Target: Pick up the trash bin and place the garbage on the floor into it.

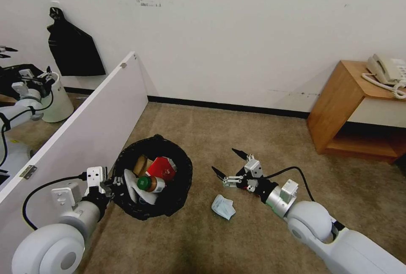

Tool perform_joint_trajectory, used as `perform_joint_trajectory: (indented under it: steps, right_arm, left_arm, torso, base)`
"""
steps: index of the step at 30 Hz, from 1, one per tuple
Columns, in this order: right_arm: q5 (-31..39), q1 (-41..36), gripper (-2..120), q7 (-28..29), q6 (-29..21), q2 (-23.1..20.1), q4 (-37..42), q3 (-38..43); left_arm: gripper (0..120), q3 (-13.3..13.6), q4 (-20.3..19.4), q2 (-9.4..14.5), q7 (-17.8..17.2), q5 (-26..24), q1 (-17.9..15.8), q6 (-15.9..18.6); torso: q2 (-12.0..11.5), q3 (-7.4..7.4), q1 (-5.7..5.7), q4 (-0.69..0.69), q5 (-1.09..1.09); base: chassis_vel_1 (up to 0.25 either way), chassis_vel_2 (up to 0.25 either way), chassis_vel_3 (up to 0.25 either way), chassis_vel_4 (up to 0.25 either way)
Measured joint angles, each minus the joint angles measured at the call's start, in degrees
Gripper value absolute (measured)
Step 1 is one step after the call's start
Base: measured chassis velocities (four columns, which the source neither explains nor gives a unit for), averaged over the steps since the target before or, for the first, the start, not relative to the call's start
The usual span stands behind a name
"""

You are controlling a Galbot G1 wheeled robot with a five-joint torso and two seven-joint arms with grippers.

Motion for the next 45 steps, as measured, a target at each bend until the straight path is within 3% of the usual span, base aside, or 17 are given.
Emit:
perform_joint_trajectory:
  steps: [10,14,15,21,28,45]
  right_arm:
    - [1.6,7.7,100,-2.2,-0.5,0.5,-9.5,-6.1]
    - [5.6,10.3,100,-1.9,-4.6,-0.7,-11.3,-8.3]
    - [7.6,10.7,100,-1.7,-6.5,-1.2,-11.7,-8.7]
    - [16.3,12.7,100,0.0,-13.8,-2.9,-12.3,-10.6]
    - [23.7,16.3,100,2.2,-22.0,-5.0,-12.5,-14.2]
    - [30.9,24.0,100,5.1,-30.3,-3.7,-14.4,-21.3]
  left_arm:
    - [0,0.0,0.8,-0.3,0.3,-0.2,-0.6,-0.2]
    - [0,1.3,2.6,0.8,0.5,-0.6,-2.7,-0.3]
    - [0,1.7,3.3,1.1,0.7,-0.6,-3.3,-0.3]
    - [0,2.3,5.0,1.5,1.3,-0.9,-4.4,-0.5]
    - [0,2.3,5.6,1.2,1.8,-1.0,-4.9,-0.8]
    - [0,2.2,5.4,1.0,1.9,-1.1,-5.2,-0.9]
  torso:
    - [0.0,0.00,0.00,0.00,0.00]
    - [0.0,0.01,0.00,0.02,-0.01]
    - [0.0,0.01,0.00,-0.05,-0.01]
    - [0.0,0.01,0.00,0.02,0.00]
    - [0.0,0.00,0.00,-0.01,-0.01]
    - [0.0,0.00,0.00,0.00,-0.01]
  base:
    - [0.000,0.000,0.000,0.000]
    - [0.000,0.000,0.000,0.000]
    - [0.000,0.000,0.000,0.000]
    - [0.000,0.000,0.000,0.000]
    - [0.000,0.000,0.000,0.000]
    - [0.000,0.000,0.000,0.000]
